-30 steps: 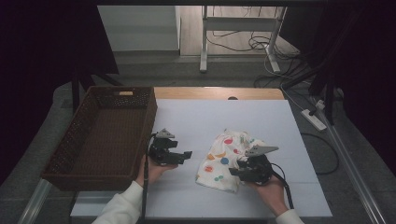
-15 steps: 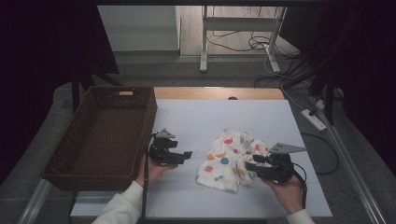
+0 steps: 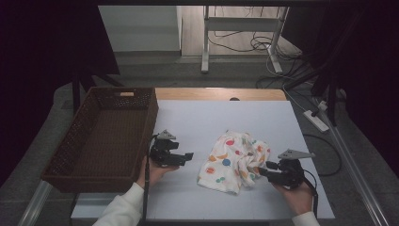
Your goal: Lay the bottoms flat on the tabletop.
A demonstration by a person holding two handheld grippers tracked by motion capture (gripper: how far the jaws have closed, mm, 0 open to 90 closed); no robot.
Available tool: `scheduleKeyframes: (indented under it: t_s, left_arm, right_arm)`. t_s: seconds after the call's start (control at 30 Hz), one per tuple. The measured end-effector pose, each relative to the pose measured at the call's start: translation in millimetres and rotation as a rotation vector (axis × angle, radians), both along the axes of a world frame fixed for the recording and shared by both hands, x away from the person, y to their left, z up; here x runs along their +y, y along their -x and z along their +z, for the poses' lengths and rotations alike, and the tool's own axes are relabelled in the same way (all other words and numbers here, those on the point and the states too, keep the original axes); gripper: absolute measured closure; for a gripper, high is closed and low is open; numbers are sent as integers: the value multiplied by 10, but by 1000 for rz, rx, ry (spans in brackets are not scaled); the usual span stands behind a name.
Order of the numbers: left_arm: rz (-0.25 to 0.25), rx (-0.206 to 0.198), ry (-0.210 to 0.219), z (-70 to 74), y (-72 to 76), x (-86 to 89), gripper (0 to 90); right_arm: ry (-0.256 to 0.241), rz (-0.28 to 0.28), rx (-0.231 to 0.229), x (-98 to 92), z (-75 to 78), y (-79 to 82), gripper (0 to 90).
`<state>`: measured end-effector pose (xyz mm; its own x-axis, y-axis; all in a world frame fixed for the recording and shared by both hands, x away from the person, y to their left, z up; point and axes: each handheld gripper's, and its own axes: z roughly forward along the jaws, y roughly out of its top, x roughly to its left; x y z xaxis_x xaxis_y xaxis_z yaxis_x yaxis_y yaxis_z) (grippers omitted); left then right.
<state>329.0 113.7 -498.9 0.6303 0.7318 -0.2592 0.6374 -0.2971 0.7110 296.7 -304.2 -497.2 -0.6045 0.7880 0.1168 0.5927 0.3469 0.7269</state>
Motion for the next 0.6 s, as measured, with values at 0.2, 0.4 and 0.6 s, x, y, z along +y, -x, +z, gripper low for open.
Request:
scheduleKeyframes:
  t_s: [0.2,0.4,0.6]
  left_arm:
    - [0,-4,0,6,3,-6,194]
    - [-4,-2,-4,2,2,-12,194]
    - [-1,-4,-3,5,2,-1,194]
  right_arm:
    - [38,15,6,117,-66,-6,539]
    - [124,5,-4,210,-169,-101,582]
    - [200,48,-14,265,-218,-151,815]
